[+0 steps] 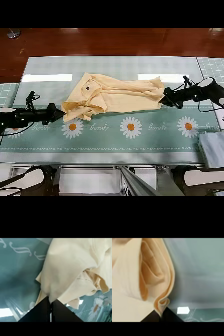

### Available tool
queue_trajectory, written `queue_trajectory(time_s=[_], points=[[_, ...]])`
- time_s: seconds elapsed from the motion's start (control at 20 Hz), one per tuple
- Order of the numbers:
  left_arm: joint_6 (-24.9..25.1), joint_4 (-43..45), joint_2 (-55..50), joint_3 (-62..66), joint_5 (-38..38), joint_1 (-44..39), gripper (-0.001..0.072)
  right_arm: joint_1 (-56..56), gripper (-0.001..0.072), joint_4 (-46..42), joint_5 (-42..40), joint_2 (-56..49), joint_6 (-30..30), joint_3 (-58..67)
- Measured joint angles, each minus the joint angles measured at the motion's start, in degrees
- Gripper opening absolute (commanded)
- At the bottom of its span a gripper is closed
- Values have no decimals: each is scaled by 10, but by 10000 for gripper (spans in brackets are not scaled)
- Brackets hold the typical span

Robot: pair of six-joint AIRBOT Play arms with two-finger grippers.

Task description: Fold the shirts.

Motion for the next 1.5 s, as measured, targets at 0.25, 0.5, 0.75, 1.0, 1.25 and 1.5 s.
queue_trajectory(time_s=[0.25, 0.5, 0.75, 1.0, 1.25, 1.5], points=[[-1, -1, 8, 27, -20, 2, 21, 23, 24, -42, 32, -2, 9, 59], [0, -78, 70, 221, -63, 6, 20, 27, 25, -78, 77, 68, 12, 273], [-60, -96, 116, 506, -66, 7, 20, 28, 25, -116, 98, 172, 24, 499], [-134, -1, 155, 745, -68, 25, 20, 28, 25, -186, 128, 326, 32, 567], [-183, 169, 254, 843, -84, 46, 20, 28, 25, -246, 176, 462, 37, 580], [-230, 331, 360, 851, -122, 12, 20, 28, 26, -268, 260, 541, 50, 583]])
